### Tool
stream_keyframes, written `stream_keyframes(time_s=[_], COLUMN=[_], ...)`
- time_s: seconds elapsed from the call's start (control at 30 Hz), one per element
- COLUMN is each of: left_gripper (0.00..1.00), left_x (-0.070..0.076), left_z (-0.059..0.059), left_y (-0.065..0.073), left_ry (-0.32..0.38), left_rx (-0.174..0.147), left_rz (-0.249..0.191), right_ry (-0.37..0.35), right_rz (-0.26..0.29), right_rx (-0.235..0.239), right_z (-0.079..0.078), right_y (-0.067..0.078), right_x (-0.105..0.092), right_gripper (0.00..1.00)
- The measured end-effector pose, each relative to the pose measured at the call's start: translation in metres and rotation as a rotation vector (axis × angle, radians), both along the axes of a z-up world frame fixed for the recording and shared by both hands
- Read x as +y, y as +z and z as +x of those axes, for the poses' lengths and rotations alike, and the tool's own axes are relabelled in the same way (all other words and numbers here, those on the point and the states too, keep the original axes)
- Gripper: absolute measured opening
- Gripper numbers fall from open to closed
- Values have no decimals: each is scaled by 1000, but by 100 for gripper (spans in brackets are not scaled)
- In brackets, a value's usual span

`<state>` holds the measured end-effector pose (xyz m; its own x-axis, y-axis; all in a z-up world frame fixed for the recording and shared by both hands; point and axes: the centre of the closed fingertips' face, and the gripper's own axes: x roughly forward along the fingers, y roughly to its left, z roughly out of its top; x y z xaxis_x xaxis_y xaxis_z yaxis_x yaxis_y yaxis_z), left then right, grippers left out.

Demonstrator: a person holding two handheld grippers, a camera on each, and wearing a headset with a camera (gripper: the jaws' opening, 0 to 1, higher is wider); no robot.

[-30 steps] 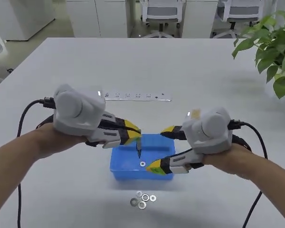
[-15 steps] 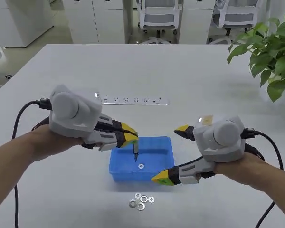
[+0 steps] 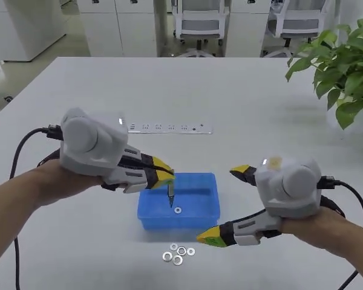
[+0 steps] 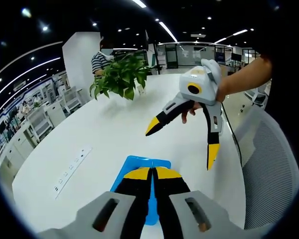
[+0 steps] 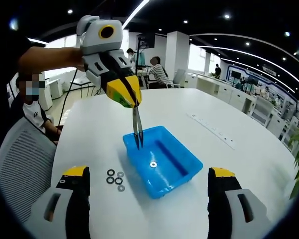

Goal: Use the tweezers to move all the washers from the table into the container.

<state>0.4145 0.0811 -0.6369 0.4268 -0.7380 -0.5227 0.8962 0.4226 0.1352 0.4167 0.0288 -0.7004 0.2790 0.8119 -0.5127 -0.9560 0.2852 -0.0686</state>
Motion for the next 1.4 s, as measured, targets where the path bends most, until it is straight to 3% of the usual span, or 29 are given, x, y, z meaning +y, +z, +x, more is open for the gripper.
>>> stream_keyframes(time_s=[0.77, 1.4], left_gripper=[6, 6], left_x=[-17, -31], left_z=[-25, -36], left_y=[-1, -23], left_ry=[-45, -83], left_rx=[15, 55], left_rz=[-7, -5], right_ry=[21, 50], right_rz=[-17, -13], right_rx=[9, 17], right_z=[-26, -40], right_y=[-13, -21], right_x=[-10, -11], right_gripper=[98, 90])
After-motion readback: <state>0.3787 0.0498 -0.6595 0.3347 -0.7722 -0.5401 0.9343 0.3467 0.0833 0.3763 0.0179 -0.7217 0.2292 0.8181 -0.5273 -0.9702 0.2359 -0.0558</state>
